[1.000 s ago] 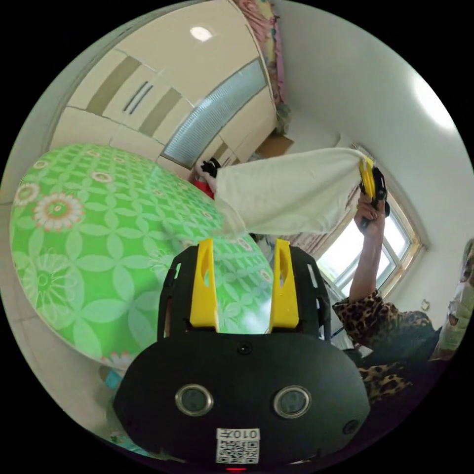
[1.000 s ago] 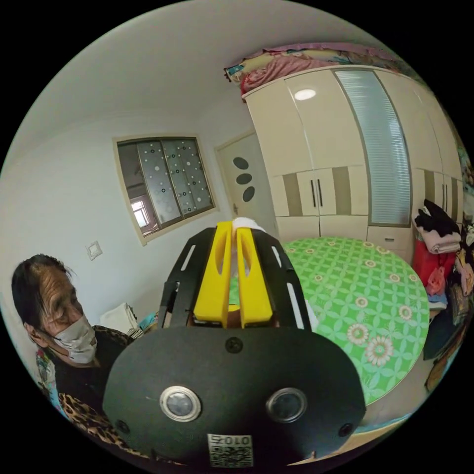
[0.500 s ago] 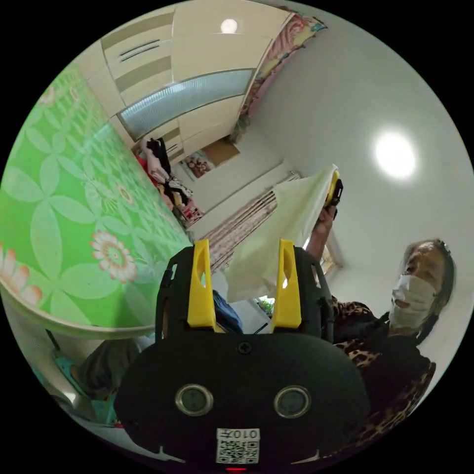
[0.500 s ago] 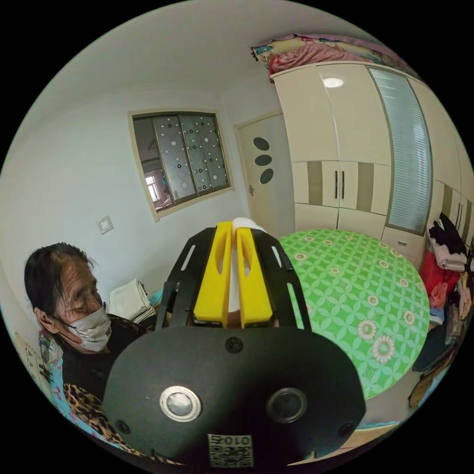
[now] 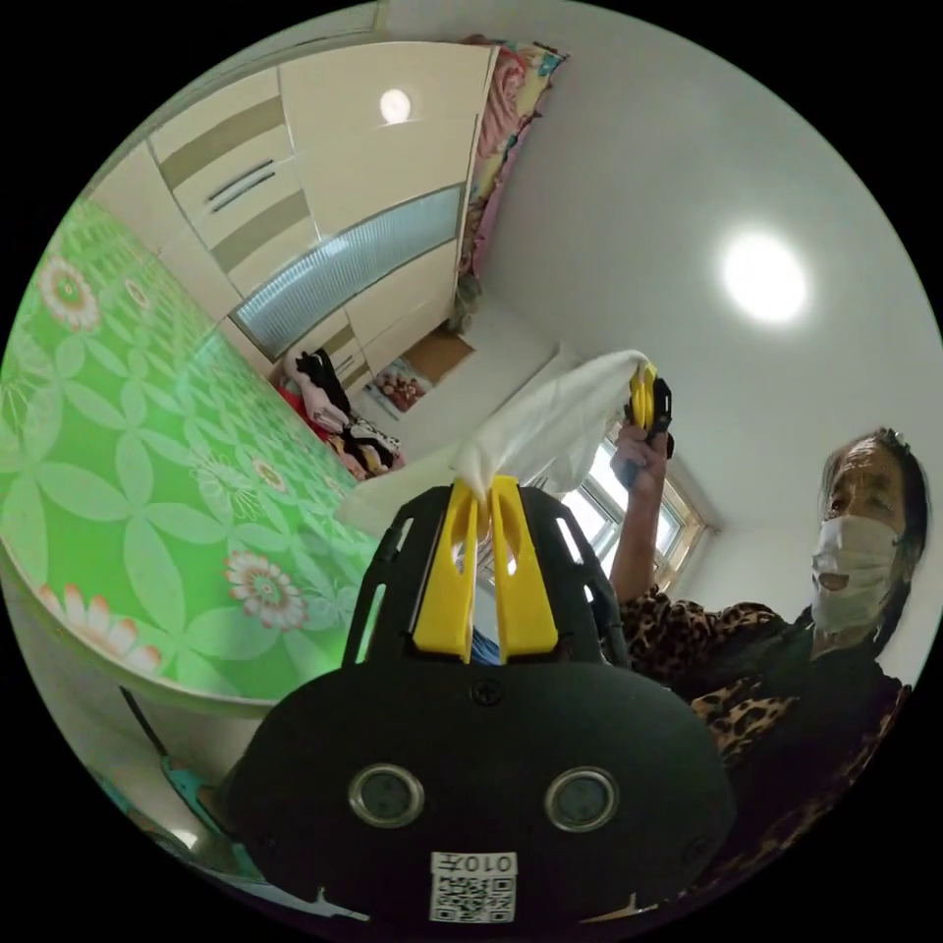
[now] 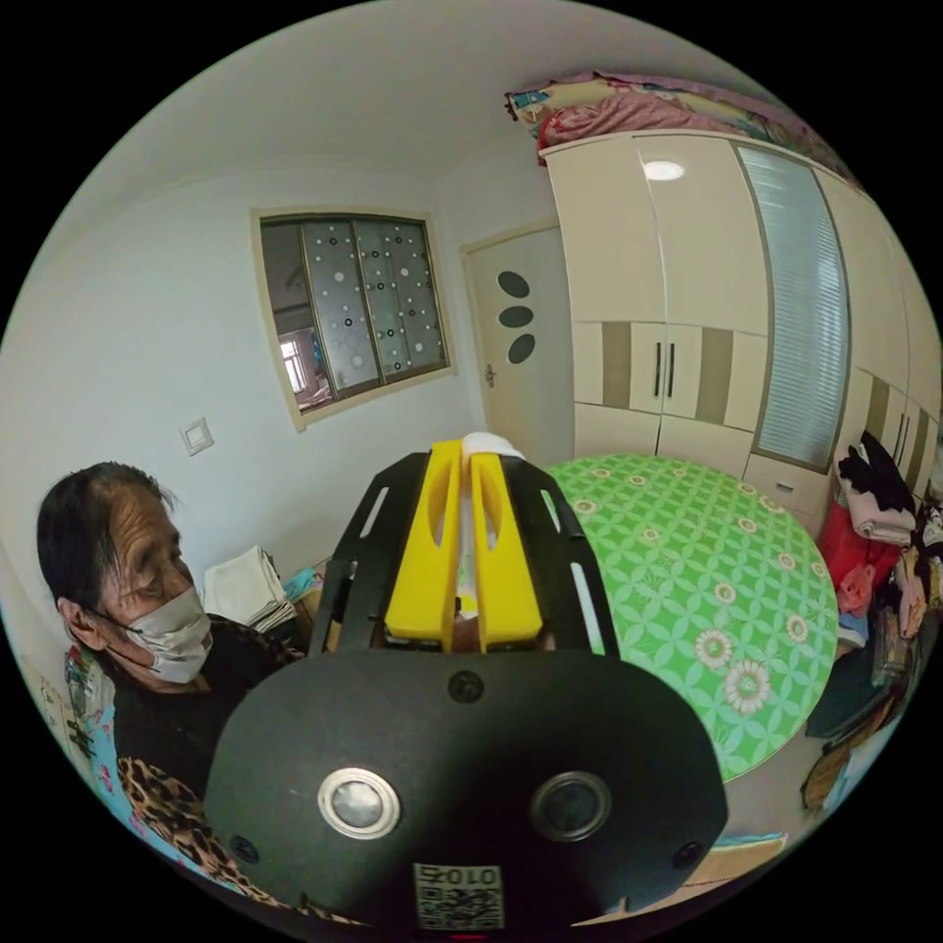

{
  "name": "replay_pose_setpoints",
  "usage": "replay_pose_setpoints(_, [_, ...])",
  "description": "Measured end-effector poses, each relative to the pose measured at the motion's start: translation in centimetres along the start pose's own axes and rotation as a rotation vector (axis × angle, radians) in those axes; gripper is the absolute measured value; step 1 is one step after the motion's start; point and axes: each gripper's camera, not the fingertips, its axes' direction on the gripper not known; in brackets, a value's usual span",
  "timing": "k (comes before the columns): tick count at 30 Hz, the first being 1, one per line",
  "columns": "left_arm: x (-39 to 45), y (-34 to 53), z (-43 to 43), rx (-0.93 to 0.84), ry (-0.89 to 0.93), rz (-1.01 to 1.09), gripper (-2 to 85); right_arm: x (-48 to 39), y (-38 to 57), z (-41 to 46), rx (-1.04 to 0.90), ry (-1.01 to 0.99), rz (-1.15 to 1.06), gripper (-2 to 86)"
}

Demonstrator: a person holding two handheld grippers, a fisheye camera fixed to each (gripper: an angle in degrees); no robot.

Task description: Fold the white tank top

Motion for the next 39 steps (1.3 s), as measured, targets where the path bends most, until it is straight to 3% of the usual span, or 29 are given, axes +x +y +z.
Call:
replay_pose_setpoints(8, [7.5,-6.6,-4.3,-0.057,-0.123,0.243,0.4,4.1,6.0,-4.5,0.040,0.113,-0.007,1.6])
replay_pose_setpoints(15, [0.7,-16.6,1.2,-0.214,-0.241,0.212,0.0,22.9,10.1,2.4,-0.040,-0.015,0.261,3.3])
replay_pose_setpoints(18, [-9.9,-20.7,4.9,-0.351,-0.379,0.006,0.2,34.0,13.3,9.9,-0.211,-0.023,0.456,4.3])
replay_pose_setpoints(20, [-20.1,-23.0,6.9,-0.472,-0.496,-0.288,0.5,40.1,15.5,13.9,-0.334,-0.088,0.555,4.6])
replay_pose_setpoints(22, [-25.4,-23.8,9.1,-0.623,-0.469,-0.437,0.9,46.1,18.0,15.2,-0.327,-0.185,0.681,4.1])
replay_pose_setpoints(24, [-27.3,-24.9,9.8,-0.626,-0.442,-0.456,1.1,48.5,19.3,14.0,-0.284,-0.212,0.716,3.9])
replay_pose_setpoints(26, [-28.5,-26.4,9.2,-0.595,-0.438,-0.472,1.2,49.4,20.4,12.6,-0.290,-0.208,0.720,4.3])
replay_pose_setpoints(30, [-30.3,-26.7,6.8,-0.548,-0.388,-0.579,1.2,46.9,22.5,11.1,-0.371,-0.255,0.629,14.7])
replay_pose_setpoints(34, [-32.4,-26.1,5.3,-0.501,-0.264,-0.641,1.3,43.2,25.0,12.5,-0.532,-0.059,0.539,13.7])
replay_pose_setpoints(39, [-33.2,-24.6,5.1,-0.485,-0.185,-0.679,1.6,41.9,26.4,13.8,-0.558,-0.074,0.574,10.6])
